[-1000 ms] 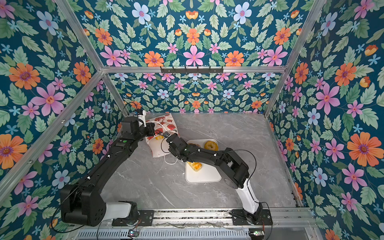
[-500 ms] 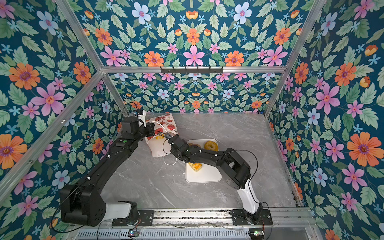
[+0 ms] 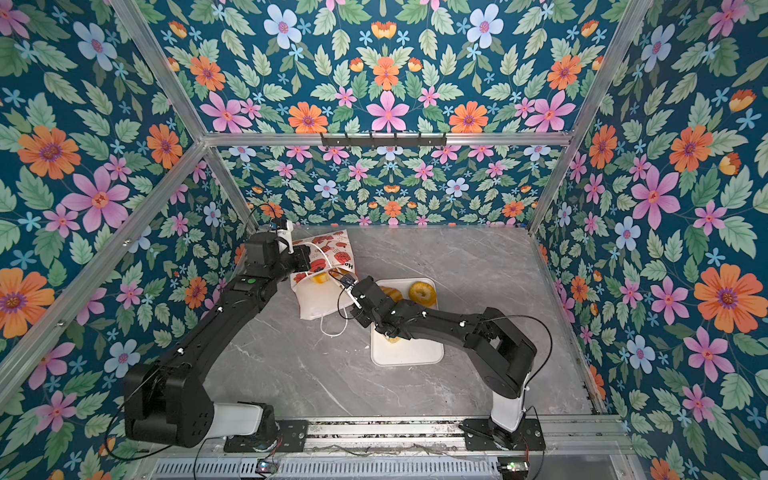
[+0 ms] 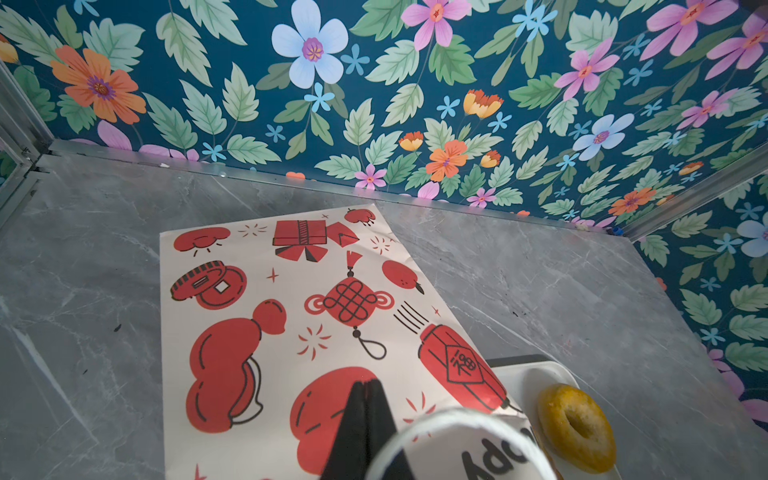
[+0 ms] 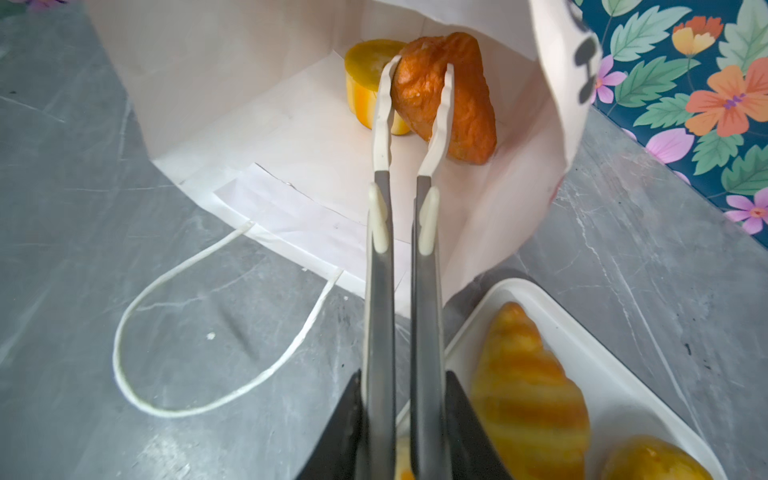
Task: Take the fake bread out of the paper bag
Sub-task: 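Close the tongs on the brown bread inside the bag, then pull the brown bread out with the tongs and carry it over the tray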
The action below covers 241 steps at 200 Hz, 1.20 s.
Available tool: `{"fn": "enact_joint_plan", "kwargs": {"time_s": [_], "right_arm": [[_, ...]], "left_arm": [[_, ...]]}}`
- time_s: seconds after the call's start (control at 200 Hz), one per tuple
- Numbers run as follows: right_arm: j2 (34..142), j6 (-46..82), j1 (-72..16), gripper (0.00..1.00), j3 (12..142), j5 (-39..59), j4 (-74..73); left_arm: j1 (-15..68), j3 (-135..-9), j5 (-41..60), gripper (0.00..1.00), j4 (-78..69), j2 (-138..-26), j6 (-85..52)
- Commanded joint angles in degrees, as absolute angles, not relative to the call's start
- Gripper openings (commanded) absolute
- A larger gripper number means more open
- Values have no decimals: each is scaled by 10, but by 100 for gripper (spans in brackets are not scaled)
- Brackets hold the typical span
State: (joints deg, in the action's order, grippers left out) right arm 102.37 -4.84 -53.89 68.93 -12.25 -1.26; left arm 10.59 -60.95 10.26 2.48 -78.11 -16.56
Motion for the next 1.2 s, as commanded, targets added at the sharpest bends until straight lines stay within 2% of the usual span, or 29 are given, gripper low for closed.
{"fn": "enact_joint_plan", "kwargs": {"time_s": [0.0, 0.42, 0.79, 1.2], "right_arm": [[995, -51, -549, 0, 672, -102, -43], [845, -36, -566, 0, 598, -64, 21], [776, -22, -566, 0, 551, -57, 47], [643, 1, -576, 0, 501, -83, 123]], "left_arm": [[106, -615, 99, 0, 10, -784, -166], [106, -617, 100, 0, 2, -795, -169], [106, -621, 101, 0, -1, -802, -173], [106, -622, 91, 0, 3, -798, -172]]}}
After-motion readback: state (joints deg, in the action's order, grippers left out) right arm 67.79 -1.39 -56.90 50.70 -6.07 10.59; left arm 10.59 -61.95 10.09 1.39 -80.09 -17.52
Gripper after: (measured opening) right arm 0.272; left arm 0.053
